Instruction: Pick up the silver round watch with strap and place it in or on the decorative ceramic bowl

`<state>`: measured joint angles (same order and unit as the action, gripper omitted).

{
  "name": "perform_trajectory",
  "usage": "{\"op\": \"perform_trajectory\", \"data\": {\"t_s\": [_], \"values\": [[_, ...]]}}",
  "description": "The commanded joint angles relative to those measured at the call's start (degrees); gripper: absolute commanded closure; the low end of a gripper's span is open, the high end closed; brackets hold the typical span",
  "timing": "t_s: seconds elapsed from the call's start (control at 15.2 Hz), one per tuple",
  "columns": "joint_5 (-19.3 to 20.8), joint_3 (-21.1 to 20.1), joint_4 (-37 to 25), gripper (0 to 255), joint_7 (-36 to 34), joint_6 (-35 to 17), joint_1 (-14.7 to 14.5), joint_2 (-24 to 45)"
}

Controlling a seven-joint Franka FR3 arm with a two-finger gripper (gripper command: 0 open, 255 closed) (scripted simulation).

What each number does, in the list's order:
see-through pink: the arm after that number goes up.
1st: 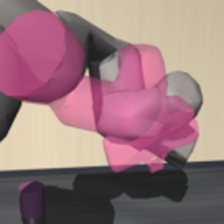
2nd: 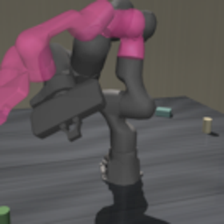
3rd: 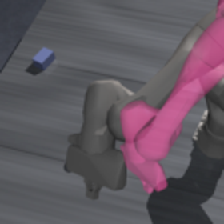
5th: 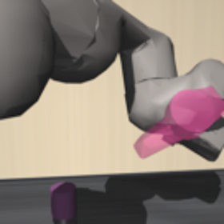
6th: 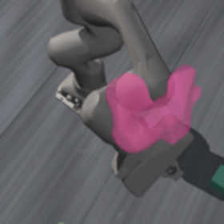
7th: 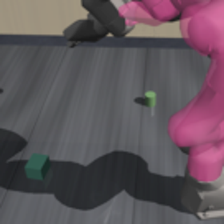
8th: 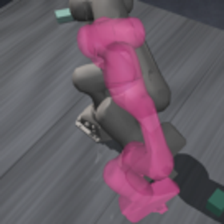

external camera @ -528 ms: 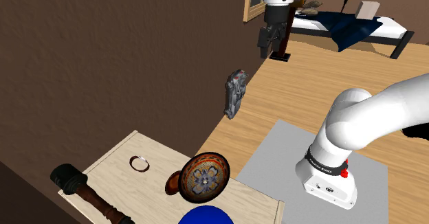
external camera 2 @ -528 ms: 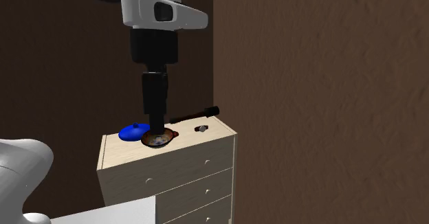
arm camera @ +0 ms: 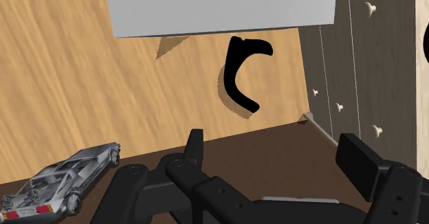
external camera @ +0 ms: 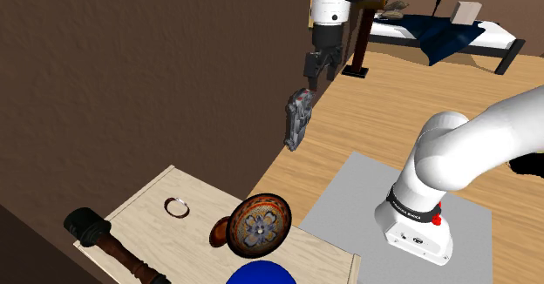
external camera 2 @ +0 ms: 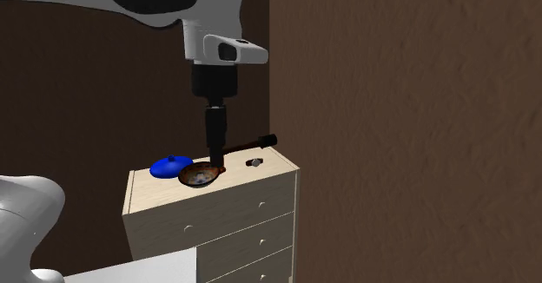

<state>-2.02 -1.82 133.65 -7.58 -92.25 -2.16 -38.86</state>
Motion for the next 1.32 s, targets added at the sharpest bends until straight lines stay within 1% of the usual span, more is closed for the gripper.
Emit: {"op": "perform_trajectory", "data": {"t_s": [0.0, 0.33, 0.66, 0.99, 1.25], "values": [[-1.4, -1.6, 0.6, 0, -1.8, -2.4, -0.8, 1.7], [-4.6, -6.2, 0.6, 0, -6.7, -7.9, -2.9, 7.1], [-6.8, -10.7, -1.2, 0, -11.6, -13.4, -4.7, 13.8], [-7.7, -15.0, -4.6, 0, -16.6, -18.5, -6.2, 21.8], [-7.1, -18.2, -8.5, 0, -20.8, -22.0, -7.4, 28.9]]}}
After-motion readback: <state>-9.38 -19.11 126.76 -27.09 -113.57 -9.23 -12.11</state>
